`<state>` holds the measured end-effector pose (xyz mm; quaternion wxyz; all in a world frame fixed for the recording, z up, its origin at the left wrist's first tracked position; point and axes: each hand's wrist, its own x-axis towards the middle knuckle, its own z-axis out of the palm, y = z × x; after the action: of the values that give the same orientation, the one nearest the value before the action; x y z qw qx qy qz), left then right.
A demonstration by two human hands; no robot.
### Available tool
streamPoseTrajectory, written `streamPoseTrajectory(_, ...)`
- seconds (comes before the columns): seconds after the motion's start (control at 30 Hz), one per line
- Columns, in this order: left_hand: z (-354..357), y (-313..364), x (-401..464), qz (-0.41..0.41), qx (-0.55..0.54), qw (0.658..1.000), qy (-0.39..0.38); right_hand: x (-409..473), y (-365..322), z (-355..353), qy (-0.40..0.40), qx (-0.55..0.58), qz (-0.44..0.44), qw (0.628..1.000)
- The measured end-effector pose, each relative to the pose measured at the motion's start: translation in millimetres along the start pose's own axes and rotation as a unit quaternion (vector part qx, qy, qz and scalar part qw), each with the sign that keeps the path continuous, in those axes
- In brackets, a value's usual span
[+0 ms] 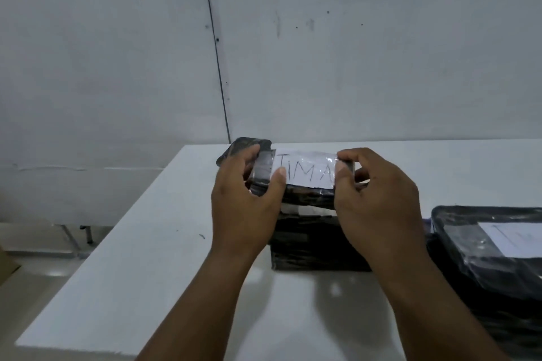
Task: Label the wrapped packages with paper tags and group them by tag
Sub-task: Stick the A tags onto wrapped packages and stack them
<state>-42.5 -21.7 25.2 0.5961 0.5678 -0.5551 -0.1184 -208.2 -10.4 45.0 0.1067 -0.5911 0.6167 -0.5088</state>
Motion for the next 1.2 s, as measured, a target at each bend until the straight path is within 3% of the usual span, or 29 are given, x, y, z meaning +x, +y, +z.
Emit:
streamPoseTrajectory(0.2, 24, -14, -4, -0.05, 0.065, 0.996, -0.047, 2, 8, 5, -0.116, -0.124, 0.073, 0.983)
streamPoseTrajectory(0.43, 12, -23, -8, -0.028, 0.06, 0.996, -0.065, 3, 8, 8, -0.117, -0.197, 0.084, 0.97)
streamPoseTrajectory(0.57, -22, -43, -4, -0.015, 0.039, 0.999, -0.03, -3, -6, 11, -0.011, -0.116, -0.017, 0.993)
streamPoseTrajectory(0.67, -49, -72, 5, -0.052, 0.108, 0.991, -0.067, -15, -27, 21, 0.011, -0.006, -0.132, 0.991)
streamPoseTrajectory(0.77, -67, -109, 10, -0.085, 0.213, 0.958, -0.17, -28, -50, 43, -0.088, 0.071, -0.199, 0.973)
streamPoseTrajectory(0.83, -72, -126, 6, -0.08, 0.227, 0.949, -0.202, -37, -60, 63, -0.172, 0.081, -0.214, 0.958)
streamPoseTrajectory(1.0, -65, -156, -13, 0.022, 0.317, 0.938, -0.141, -57, -62, 121, -0.335, 0.029, -0.19, 0.922)
streamPoseTrajectory(1.1, -67, -162, -6, -0.012, 0.358, 0.914, -0.191, -62, -51, 151, -0.397, -0.018, -0.142, 0.907)
streamPoseTrajectory(1.2, -68, -163, -1, -0.047, 0.354, 0.909, -0.217, -59, -35, 170, -0.402, -0.084, -0.106, 0.906)
